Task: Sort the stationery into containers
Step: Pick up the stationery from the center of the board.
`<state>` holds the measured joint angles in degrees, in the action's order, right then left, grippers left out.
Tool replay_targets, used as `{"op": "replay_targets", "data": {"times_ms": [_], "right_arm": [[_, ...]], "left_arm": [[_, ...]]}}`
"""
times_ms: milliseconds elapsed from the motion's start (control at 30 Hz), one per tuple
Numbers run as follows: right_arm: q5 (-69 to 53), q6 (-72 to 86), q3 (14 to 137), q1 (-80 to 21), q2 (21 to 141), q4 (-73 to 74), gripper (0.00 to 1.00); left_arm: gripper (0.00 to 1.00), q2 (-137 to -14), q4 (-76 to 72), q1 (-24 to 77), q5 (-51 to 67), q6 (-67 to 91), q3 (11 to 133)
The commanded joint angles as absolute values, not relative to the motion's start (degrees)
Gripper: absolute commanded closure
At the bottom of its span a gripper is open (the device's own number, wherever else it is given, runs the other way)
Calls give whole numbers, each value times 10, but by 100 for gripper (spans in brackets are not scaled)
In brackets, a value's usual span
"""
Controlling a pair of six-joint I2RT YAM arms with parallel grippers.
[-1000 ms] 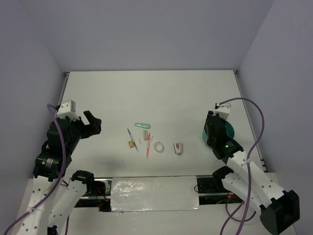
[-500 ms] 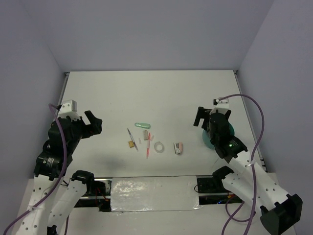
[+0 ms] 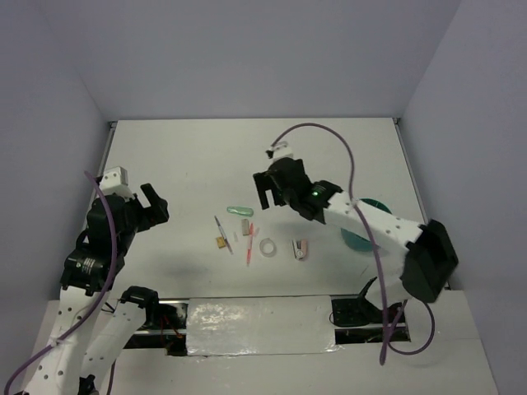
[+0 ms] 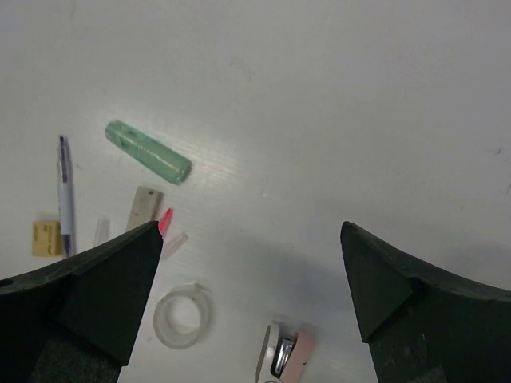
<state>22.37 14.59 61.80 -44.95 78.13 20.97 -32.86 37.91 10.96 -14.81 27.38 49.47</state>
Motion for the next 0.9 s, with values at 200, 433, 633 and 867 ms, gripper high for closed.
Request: {"op": "replay_targets", "data": {"times_ms": [200, 433, 633, 867], "right_arm": [[157, 76, 868, -476, 1060, 334, 6], [28, -36, 887, -491, 1127, 267, 18], [-51, -114, 919, -490, 1175, 250, 24], [-27, -134, 977, -490, 1241, 260, 29]], "left_arm": [[1, -336, 370, 112, -150, 275, 509], [1, -332, 367, 112, -140, 272, 508], [1, -324, 361, 112, -130, 267, 506], [1, -319, 358, 113, -123, 264, 504]]}}
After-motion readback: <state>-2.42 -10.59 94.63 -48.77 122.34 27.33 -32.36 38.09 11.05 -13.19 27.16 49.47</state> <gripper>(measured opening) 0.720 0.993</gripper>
